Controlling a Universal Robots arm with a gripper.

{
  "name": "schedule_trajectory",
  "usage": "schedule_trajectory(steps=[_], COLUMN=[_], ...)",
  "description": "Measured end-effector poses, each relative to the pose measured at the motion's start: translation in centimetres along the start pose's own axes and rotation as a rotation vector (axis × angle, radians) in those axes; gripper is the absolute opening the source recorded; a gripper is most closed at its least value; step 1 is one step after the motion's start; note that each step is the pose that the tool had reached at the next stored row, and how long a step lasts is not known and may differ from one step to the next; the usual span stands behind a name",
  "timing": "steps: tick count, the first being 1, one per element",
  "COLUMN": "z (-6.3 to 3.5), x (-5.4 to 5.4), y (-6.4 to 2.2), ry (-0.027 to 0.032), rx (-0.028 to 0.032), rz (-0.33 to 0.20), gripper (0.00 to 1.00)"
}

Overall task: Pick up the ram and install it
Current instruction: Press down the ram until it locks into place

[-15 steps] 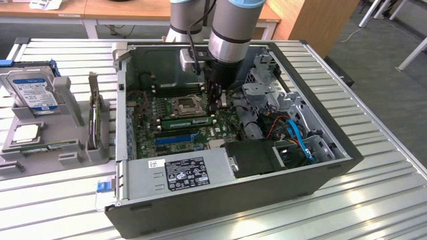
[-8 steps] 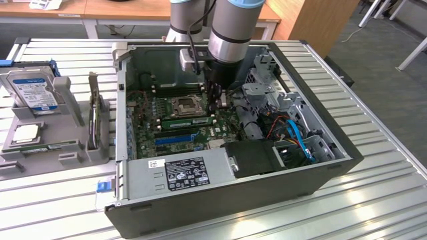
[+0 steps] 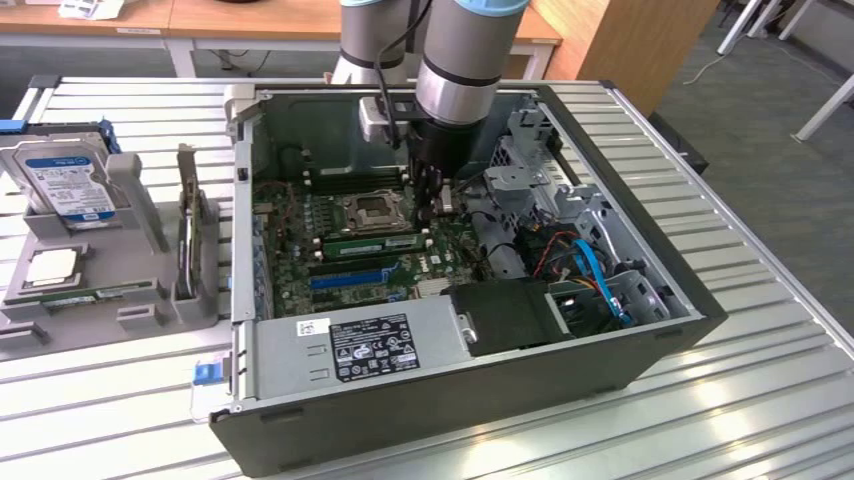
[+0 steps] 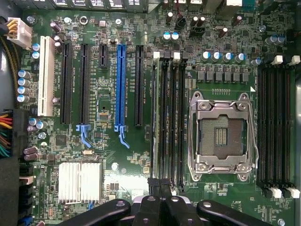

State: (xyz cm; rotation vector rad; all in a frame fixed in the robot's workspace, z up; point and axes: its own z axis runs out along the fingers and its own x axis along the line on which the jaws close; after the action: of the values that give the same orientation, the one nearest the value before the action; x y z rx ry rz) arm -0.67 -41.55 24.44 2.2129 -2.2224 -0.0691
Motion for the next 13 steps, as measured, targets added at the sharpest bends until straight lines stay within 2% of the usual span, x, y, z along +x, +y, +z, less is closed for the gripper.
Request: schedule_trajectory(steps=[7,13], z=[0.00,0.14], x=[-0.01,0.00], y=[-0.68,-0.70], ry=[-0.0007,-0.0009], rx=[0.0000,0.0000], rz=[0.000,0.000], gripper=[0.10,0.10])
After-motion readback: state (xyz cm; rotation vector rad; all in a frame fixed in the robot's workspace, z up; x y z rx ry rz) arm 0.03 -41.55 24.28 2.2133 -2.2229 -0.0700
